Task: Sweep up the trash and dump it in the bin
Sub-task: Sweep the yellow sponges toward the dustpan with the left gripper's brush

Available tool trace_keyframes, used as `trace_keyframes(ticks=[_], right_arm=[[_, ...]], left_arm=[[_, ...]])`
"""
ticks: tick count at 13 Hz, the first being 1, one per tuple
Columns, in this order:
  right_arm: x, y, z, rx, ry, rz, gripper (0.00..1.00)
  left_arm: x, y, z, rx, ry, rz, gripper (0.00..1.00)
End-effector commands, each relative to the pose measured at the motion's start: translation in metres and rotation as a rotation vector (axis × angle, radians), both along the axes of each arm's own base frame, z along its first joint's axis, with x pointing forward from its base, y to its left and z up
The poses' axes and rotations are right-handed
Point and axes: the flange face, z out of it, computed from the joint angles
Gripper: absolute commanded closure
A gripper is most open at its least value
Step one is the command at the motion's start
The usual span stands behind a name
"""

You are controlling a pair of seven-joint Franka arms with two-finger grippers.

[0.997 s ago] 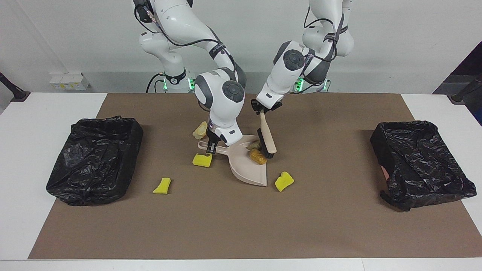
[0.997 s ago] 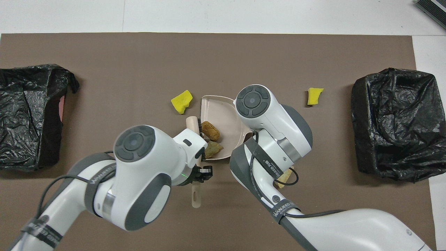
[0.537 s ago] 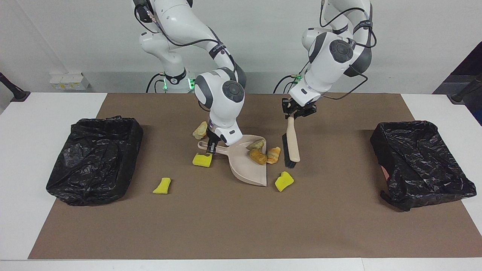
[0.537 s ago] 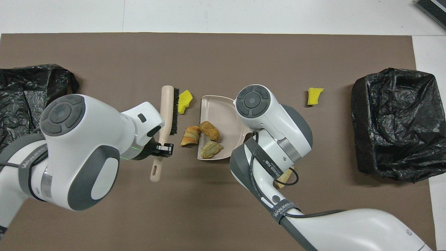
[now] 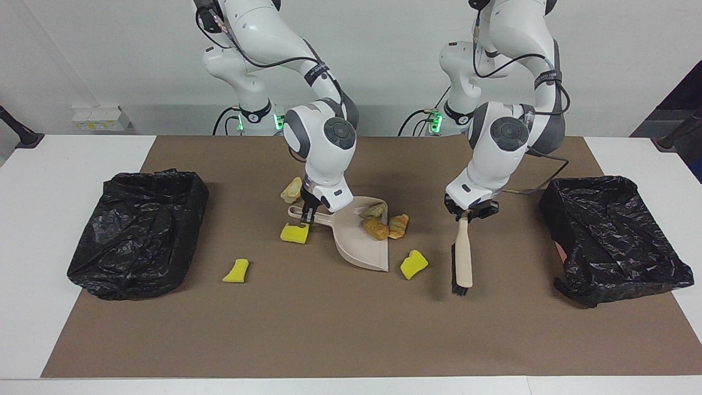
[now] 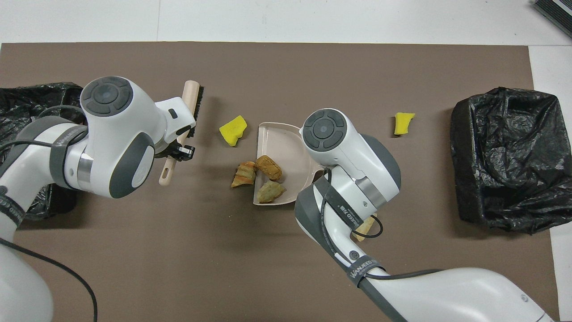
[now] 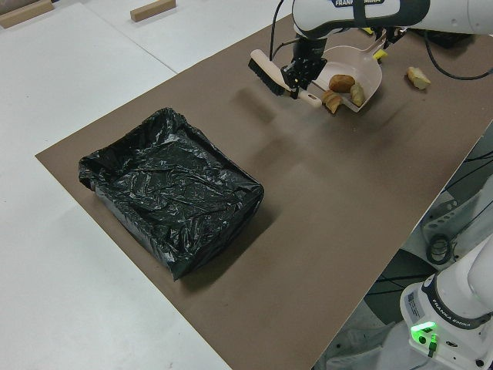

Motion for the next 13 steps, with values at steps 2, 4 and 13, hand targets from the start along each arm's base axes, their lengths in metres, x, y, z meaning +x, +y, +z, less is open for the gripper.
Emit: trace_keyframes(ticks=[2,4,13], right_arm=[[0.002,-0.003,-0.003,0.005,-0.005,0.022,1.00],[0.001,-0.003,-0.003,0.004,-0.003,0.022,1.00],[0.001,-0.003,-0.003,0.006,-0.004,0.022,1.00]], left_arm=[[-0.007,-0.030,-0.014,0.014,0.001,-0.063,1.00],[-0.033,-0.032,-0.030,0.041,0.060,-0.082,1.00],[-0.146,-0.101,-0.047,-0.076,0.207,0.116,1.00]])
